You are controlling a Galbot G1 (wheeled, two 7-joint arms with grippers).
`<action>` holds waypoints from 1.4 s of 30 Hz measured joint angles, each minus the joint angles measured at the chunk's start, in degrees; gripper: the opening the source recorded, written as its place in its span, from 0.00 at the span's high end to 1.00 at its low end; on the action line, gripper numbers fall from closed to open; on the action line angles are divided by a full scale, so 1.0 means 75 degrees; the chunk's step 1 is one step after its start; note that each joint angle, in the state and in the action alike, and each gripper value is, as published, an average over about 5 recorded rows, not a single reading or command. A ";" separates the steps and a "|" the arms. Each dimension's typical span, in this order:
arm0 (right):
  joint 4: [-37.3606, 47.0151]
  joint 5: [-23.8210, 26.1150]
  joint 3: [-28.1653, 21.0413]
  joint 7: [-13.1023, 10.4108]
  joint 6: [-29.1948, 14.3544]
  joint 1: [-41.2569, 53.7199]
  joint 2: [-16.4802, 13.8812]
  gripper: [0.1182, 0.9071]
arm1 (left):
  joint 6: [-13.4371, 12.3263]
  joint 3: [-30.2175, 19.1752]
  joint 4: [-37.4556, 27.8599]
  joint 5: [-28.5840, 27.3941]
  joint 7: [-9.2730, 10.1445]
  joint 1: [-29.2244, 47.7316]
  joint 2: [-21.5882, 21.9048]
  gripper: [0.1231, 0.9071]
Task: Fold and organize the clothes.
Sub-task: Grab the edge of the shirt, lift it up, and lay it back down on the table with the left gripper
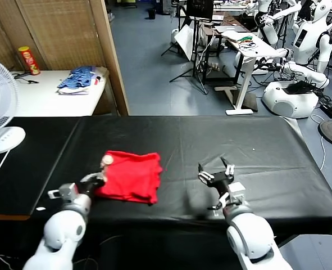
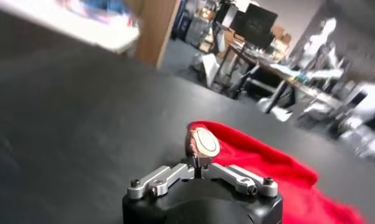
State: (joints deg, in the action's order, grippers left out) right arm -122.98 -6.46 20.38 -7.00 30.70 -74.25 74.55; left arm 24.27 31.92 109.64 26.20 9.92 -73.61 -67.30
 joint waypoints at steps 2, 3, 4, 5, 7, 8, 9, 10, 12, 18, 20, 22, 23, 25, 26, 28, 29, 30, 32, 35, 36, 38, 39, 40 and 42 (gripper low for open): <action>-0.0120 0.0002 0.0085 0.0004 0.0002 -0.0136 -0.0013 0.14 | 0.0022 0.0145 0.0096 -0.0649 0.0011 -0.0116 0.0356 0.98; -0.0167 0.0003 0.0116 0.0007 0.0003 -0.0192 -0.0023 0.14 | 0.0037 0.0235 0.0146 -0.0945 0.0016 -0.0176 0.0547 0.98; -0.0204 0.0003 0.0137 0.0009 0.0003 -0.0237 -0.0032 0.14 | 0.0053 0.0332 0.0195 -0.1227 0.0020 -0.0235 0.0741 0.98; -0.0227 0.0003 0.0150 0.0010 0.0003 -0.0268 -0.0039 0.14 | 0.0067 0.0432 0.0242 -0.1503 0.0021 -0.0298 0.0931 0.98; -0.0253 0.0004 0.0155 0.0012 0.0005 -0.0297 -0.0041 0.14 | 0.0106 0.0643 0.0340 -0.2077 0.0024 -0.0429 0.1311 0.98; -0.0262 0.0005 0.0146 0.0012 0.0008 -0.0301 -0.0035 0.14 | 0.0127 0.0739 0.0391 -0.2361 0.0021 -0.0493 0.1485 0.98; -0.0270 0.0007 0.0133 0.0012 0.0011 -0.0302 -0.0026 0.14 | 0.0147 0.0823 0.0447 -0.2652 0.0012 -0.0556 0.1641 0.98; -0.0277 0.0010 0.0117 0.0012 0.0015 -0.0303 -0.0015 0.14 | 0.0169 0.0886 0.0509 -0.2923 0.0001 -0.0614 0.1773 0.98; -0.0295 0.0016 0.0080 0.0012 0.0025 -0.0312 0.0006 0.14 | 0.0222 0.0949 0.0648 -0.3355 -0.0020 -0.0705 0.1939 0.98; -0.0325 0.0059 0.0064 0.0017 0.0036 -0.0407 0.0023 0.14 | 0.0309 0.0591 0.1185 -0.3010 0.0097 -0.0738 0.1804 0.98; -0.0337 0.0065 0.0098 0.0024 0.0036 -0.0444 0.0020 0.14 | 0.0356 0.0278 0.1347 -0.2265 0.0273 -0.0671 0.1568 0.98; -0.0350 0.0056 0.0151 0.0040 0.0037 -0.0483 0.0002 0.14 | 0.0464 -0.0116 0.1436 -0.1347 0.0512 -0.0566 0.1253 0.98; -0.0351 0.0049 0.0179 0.0053 0.0037 -0.0501 -0.0013 0.14 | 0.0507 -0.0328 0.1450 -0.0924 0.0605 -0.0500 0.1077 0.98; -0.0332 0.0046 0.0229 0.0093 0.0044 -0.0529 -0.0056 0.14 | 0.0529 -0.0760 0.1412 -0.0268 0.0718 -0.0342 0.0676 0.98; -0.0314 0.0047 0.0246 0.0121 0.0053 -0.0536 -0.0080 0.14 | 0.0513 -0.0963 0.1370 -0.0082 0.0733 -0.0258 0.0468 0.98; -0.0258 0.0059 0.0250 0.0187 0.0093 -0.0525 -0.0136 0.14 | 0.0448 -0.1339 0.1235 0.0105 0.0736 -0.0093 0.0035 0.98; -0.0224 0.0065 0.0237 0.0220 0.0115 -0.0507 -0.0167 0.14 | 0.0413 -0.1505 0.1160 0.0158 0.0725 -0.0020 -0.0176 0.98; -0.0187 0.0068 0.0212 0.0254 0.0136 -0.0481 -0.0198 0.14 | 0.0377 -0.1654 0.1080 0.0208 0.0712 0.0049 -0.0380 0.98; -0.0099 0.0070 0.0138 0.0332 0.0170 -0.0416 -0.0250 0.14 | 0.0312 -0.1896 0.0939 0.0332 0.0673 0.0170 -0.0758 0.98; 0.0041 0.0049 -0.0006 0.0499 0.0219 -0.0316 -0.0295 0.14 | 0.0189 -0.2120 0.0826 0.0601 0.0534 0.0319 -0.1185 0.97; 0.0092 0.0027 -0.0061 0.0560 0.0232 -0.0280 -0.0305 0.14 | 0.0139 -0.2170 0.0817 0.0704 0.0453 0.0357 -0.1283 0.95; 0.0205 -0.0063 -0.0183 0.0653 0.0250 -0.0198 -0.0315 0.14 | 0.0057 -0.2252 0.0842 0.0877 0.0247 0.0420 -0.1419 0.86; 0.0271 -0.0152 -0.0250 0.0684 0.0260 -0.0147 -0.0318 0.14 | 0.0018 -0.2284 0.0865 0.0921 0.0157 0.0442 -0.1453 0.80; 0.0340 -0.0279 -0.0325 0.0704 0.0276 -0.0089 -0.0315 0.14 | -0.0021 -0.2309 0.0893 0.0925 0.0059 0.0457 -0.1472 0.74; 0.0481 -0.0614 -0.0481 0.0738 0.0347 0.0048 -0.0300 0.14 | -0.0131 -0.2339 0.0952 0.0821 -0.0147 0.0475 -0.1472 0.59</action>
State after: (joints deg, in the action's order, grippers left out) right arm -119.37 -11.07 16.77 -1.46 33.30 -73.89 72.29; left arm 23.28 14.38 116.78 32.36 8.82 -70.05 -78.34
